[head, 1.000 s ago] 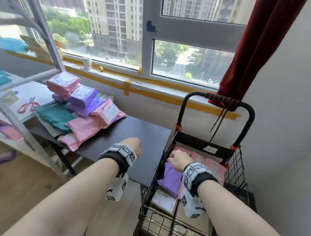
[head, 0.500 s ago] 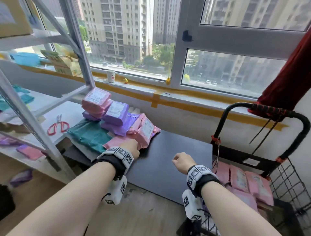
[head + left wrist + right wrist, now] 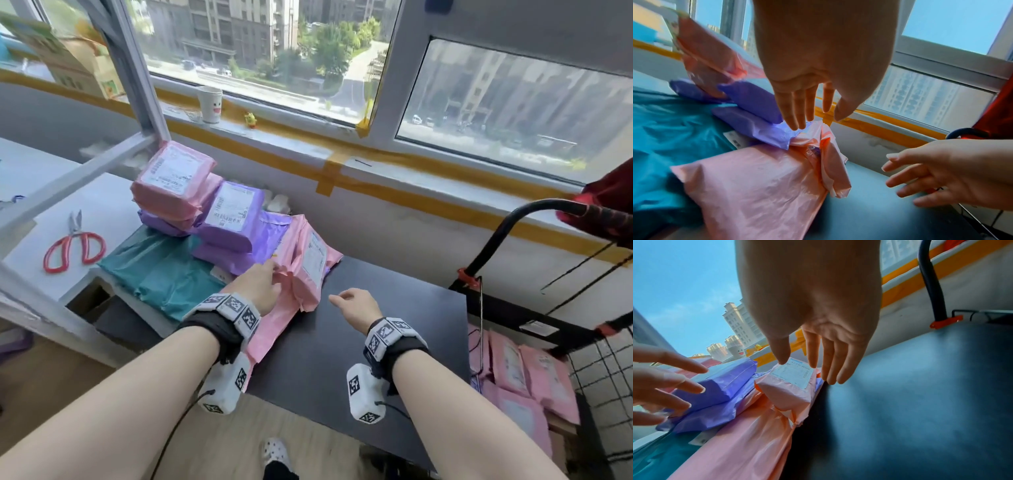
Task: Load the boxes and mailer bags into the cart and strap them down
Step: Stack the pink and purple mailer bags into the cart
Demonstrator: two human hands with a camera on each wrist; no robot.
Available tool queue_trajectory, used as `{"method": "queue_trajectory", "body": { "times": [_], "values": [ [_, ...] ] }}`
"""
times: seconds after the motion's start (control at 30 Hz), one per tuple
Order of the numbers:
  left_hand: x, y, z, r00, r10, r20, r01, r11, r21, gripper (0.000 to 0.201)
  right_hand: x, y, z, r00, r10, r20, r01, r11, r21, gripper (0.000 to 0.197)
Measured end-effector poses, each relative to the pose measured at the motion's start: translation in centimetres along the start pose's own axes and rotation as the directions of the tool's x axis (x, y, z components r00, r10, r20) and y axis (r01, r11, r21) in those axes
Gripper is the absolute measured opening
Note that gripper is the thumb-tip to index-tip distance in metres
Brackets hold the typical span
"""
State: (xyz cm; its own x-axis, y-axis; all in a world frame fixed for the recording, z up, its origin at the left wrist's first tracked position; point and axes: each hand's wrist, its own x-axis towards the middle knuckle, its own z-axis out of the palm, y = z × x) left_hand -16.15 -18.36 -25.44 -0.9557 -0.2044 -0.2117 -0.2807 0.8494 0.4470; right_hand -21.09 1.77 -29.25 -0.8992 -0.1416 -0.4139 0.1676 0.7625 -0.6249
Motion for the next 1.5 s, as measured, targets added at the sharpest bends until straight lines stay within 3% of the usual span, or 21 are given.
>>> {"method": "queue_trajectory", "body": {
  "times": [0.13, 0.3, 0.4, 0.53, 0.7, 0.9, 1.2, 1.5],
  "values": [
    [4.5, 0.4, 1.2, 0.997, -0.051, 0.059, 0.055, 0.996, -0.075, 0.036, 4.7, -0.8, 1.0, 0.991, 0.111, 0.079, -0.128, 0.960, 0.250, 0.061],
    [8.6, 0.8, 2.4, 0.990, -0.086, 0.113, 0.097, 0.991, -0.092, 0.040, 7.4, -1.9, 2.2, 0.966, 0.175, 0.190, -0.236, 0.897, 0.375, 0.073],
    [9.9, 0.6, 3.1, 0.987, -0.103, 0.124, 0.115, 0.989, -0.090, 0.040, 8.0, -2.3, 3.0, 0.966, 0.188, 0.175, -0.249, 0.852, 0.461, 0.058],
    [10.5, 0.7, 3.1, 0.985, -0.121, 0.119, 0.136, 0.982, -0.130, 0.030, 8.5, -1.9, 3.4, 0.961, 0.162, 0.226, -0.272, 0.714, 0.645, 0.039],
    [9.8, 1.1, 3.0, 0.979, -0.145, 0.145, 0.183, 0.936, -0.302, 0.034, 7.5, -1.1, 3.0, 0.969, 0.134, 0.207, -0.245, 0.619, 0.746, 0.043],
    [6.3, 1.8, 2.8, 0.984, -0.090, 0.154, 0.163, 0.807, -0.568, 0.029, 2.9, 0.2, 1.6, 0.991, 0.103, 0.088, -0.132, 0.587, 0.799, 0.049],
    [-3.9, 3.9, 5.0, 0.963, 0.075, 0.257, 0.137, 0.686, -0.715, 0.041, -10.0, 5.0, -0.1, 0.987, 0.099, -0.123, 0.042, 0.584, 0.811, 0.054],
    [-13.6, 11.4, 8.5, 0.863, 0.295, 0.410, 0.082, 0.720, -0.690, 0.053, -22.5, 13.0, -3.7, 0.919, 0.221, -0.326, 0.139, 0.593, 0.793, 0.065]
  ]
}}
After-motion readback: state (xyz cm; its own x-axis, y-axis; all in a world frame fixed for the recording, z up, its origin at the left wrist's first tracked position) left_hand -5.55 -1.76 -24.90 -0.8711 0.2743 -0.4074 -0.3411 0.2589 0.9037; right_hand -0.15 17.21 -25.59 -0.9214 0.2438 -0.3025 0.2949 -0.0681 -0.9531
